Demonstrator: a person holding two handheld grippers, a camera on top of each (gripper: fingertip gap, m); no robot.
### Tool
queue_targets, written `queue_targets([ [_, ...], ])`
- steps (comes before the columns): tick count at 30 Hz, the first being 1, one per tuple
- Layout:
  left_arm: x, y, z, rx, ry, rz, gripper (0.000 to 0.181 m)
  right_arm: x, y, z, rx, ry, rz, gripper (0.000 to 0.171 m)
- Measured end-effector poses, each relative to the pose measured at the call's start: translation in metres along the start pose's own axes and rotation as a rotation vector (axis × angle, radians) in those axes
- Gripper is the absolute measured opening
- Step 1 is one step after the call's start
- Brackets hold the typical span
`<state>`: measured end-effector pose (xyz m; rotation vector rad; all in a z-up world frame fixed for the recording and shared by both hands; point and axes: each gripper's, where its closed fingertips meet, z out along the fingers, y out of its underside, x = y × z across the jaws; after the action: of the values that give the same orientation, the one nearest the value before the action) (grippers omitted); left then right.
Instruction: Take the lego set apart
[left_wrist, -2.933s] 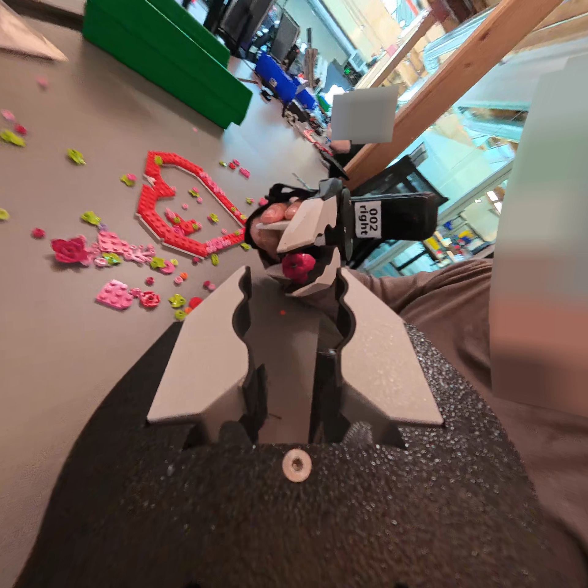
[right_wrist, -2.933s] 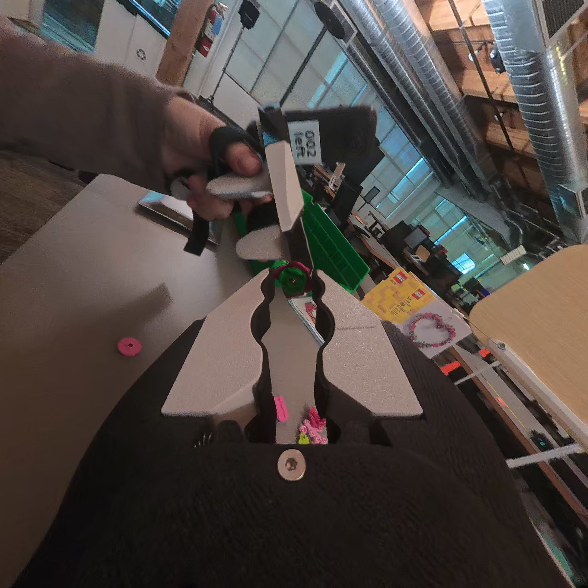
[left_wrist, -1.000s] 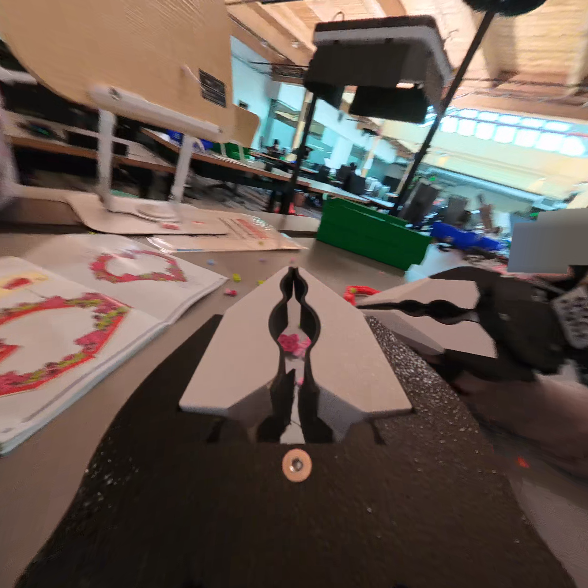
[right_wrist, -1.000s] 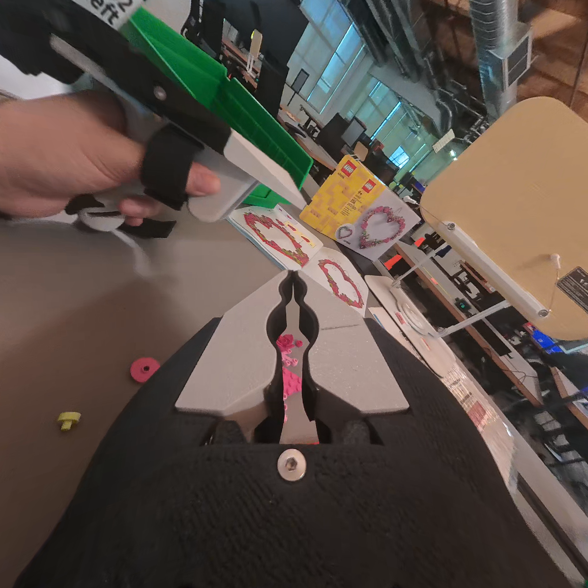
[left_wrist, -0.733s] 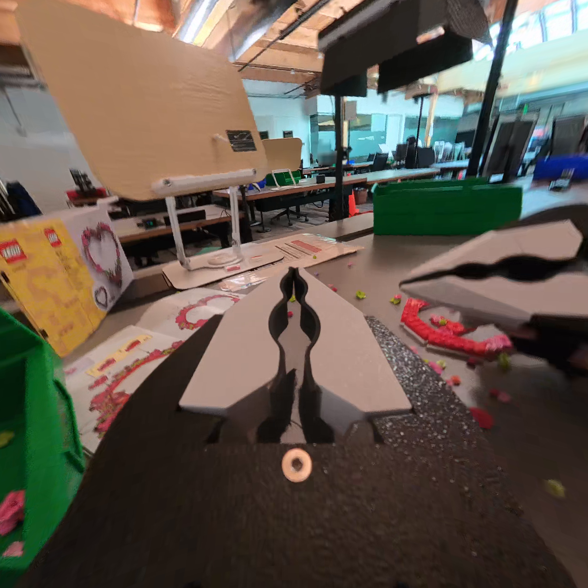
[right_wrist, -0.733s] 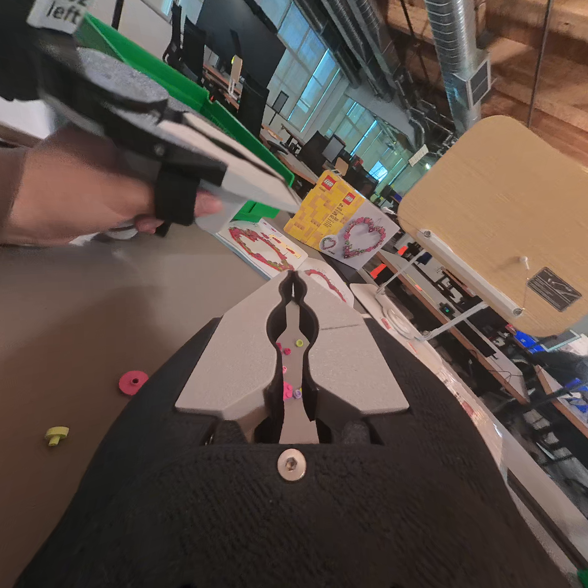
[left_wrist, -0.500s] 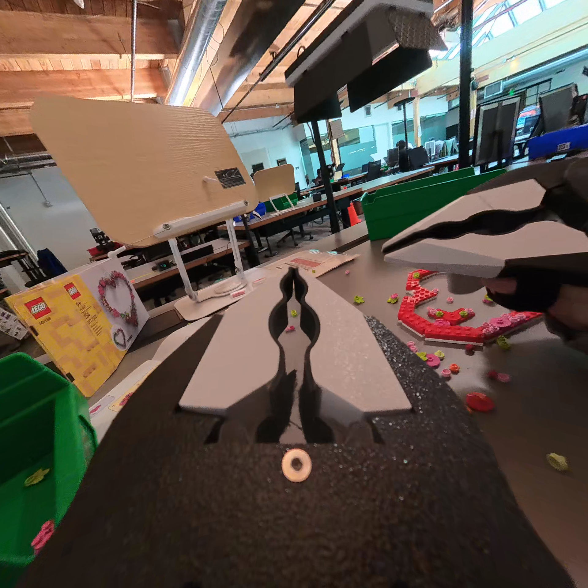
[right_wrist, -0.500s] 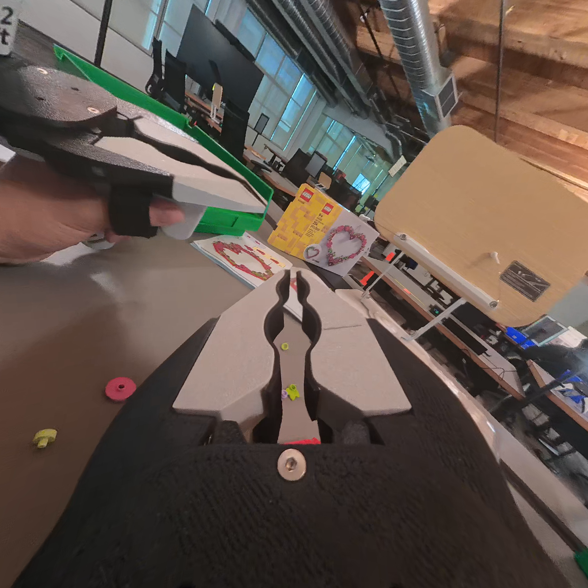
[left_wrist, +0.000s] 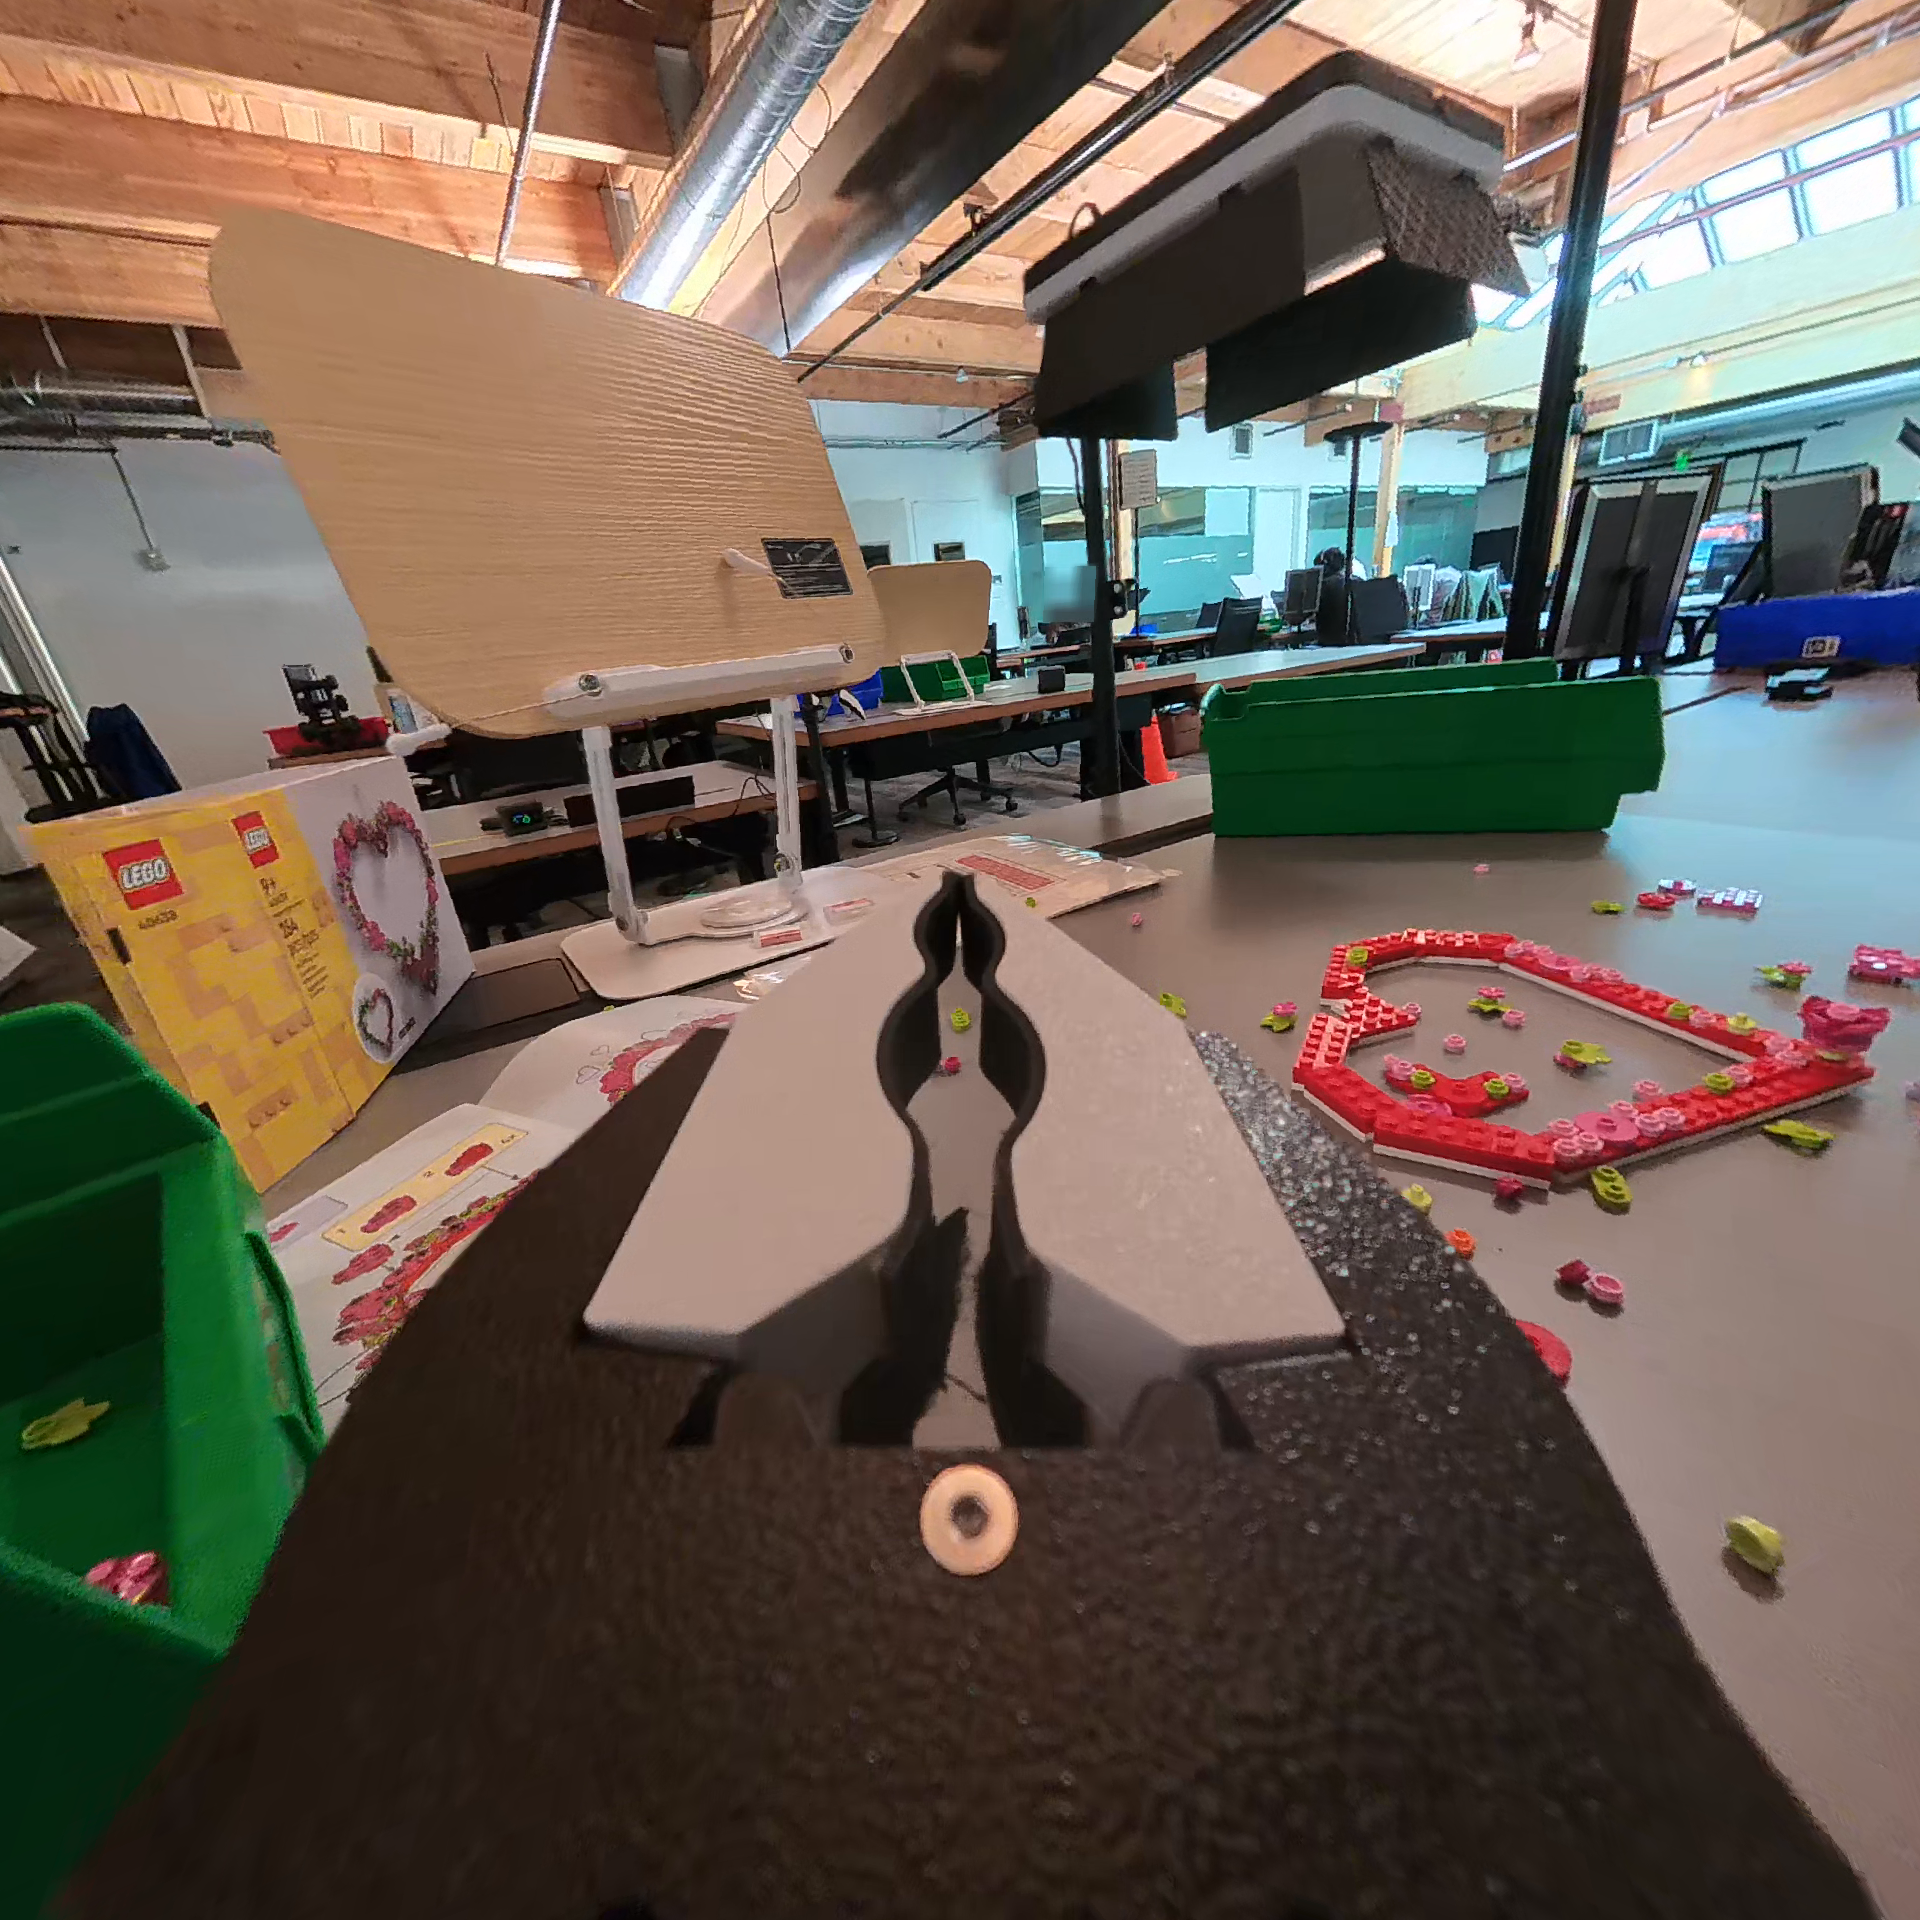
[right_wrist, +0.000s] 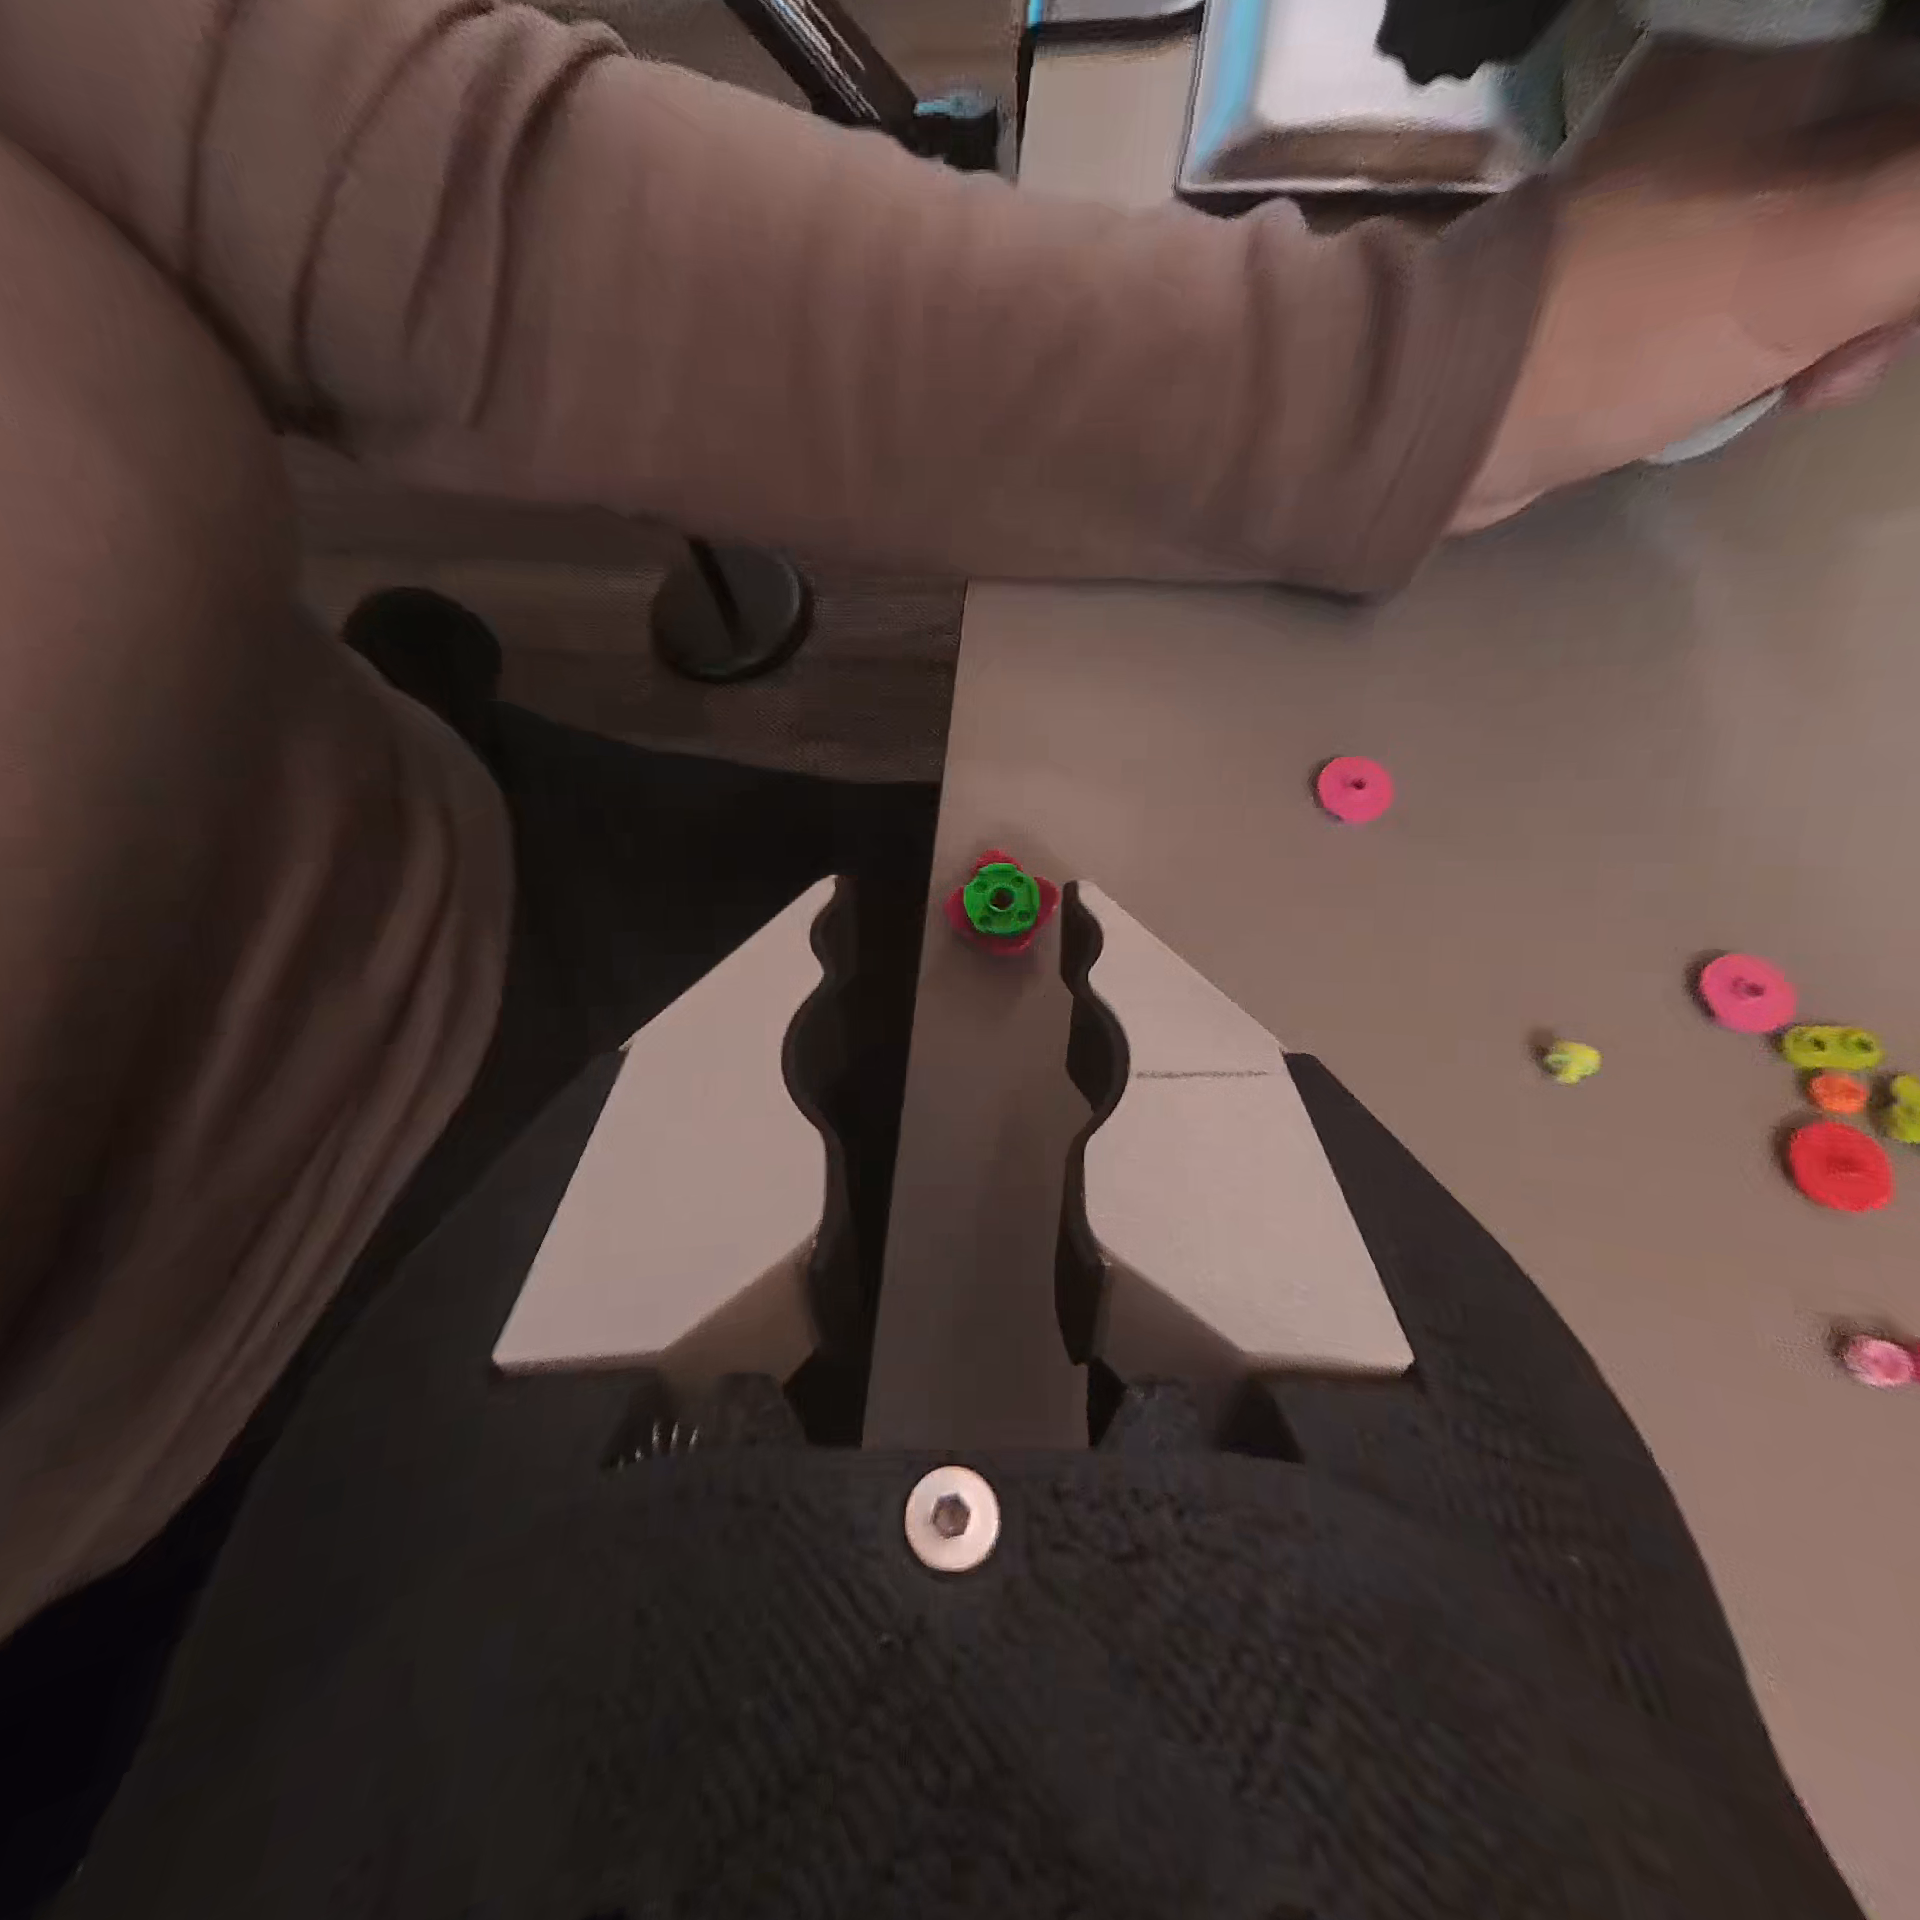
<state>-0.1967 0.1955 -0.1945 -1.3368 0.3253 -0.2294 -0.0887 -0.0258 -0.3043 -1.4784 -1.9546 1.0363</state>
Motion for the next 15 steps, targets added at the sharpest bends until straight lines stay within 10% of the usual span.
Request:
queue_targets([
  [9,0.003,-0.01,-0.005,0.02,0.024,-0.027,0.0,0.026,0.012,0.016,-0.07,0.145,-0.006,0.025],
  [15,0.038,0.009,-0.04,-0.273,0.172,-0.153,0.014,0.09,0.031,-0.018,-0.097,0.429,0.155,0.023],
])
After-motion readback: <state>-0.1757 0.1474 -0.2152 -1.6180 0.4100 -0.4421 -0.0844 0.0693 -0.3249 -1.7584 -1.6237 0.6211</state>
